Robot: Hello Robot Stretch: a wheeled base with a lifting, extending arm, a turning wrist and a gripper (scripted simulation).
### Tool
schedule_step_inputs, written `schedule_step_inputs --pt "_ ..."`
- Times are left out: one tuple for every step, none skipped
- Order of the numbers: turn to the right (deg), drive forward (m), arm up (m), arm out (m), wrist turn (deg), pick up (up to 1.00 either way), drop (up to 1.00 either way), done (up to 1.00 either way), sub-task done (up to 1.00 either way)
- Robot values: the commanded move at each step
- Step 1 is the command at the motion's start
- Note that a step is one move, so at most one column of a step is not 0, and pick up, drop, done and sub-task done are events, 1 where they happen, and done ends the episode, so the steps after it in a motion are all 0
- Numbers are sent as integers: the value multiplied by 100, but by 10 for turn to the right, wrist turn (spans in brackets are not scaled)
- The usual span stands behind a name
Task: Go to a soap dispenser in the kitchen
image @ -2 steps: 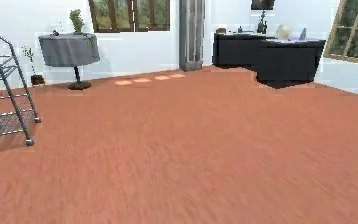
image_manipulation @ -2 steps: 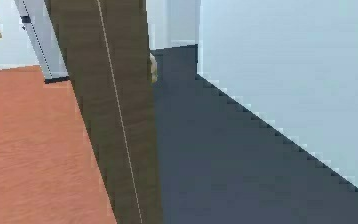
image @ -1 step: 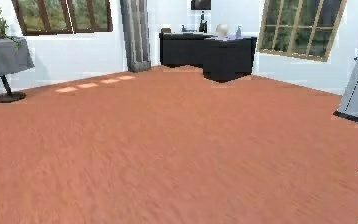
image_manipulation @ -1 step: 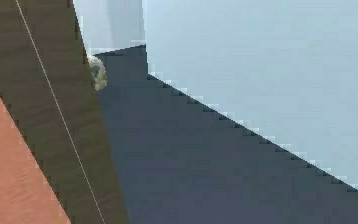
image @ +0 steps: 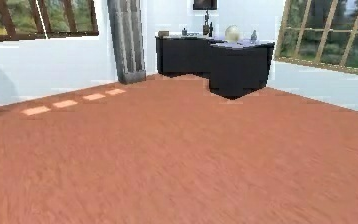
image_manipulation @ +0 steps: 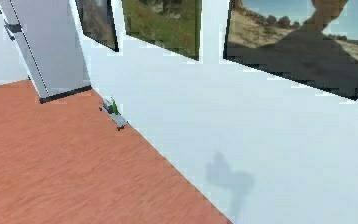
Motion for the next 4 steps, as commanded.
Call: schedule_step_inputs --pt "30 0 0 0 0 0 0 0 0" --pt "-30 0 0 0 0 0 0 0 0" --pt "0 100 0 0 0 0 0 0 0" --pt "0 100 0 0 0 0 0 0 0"
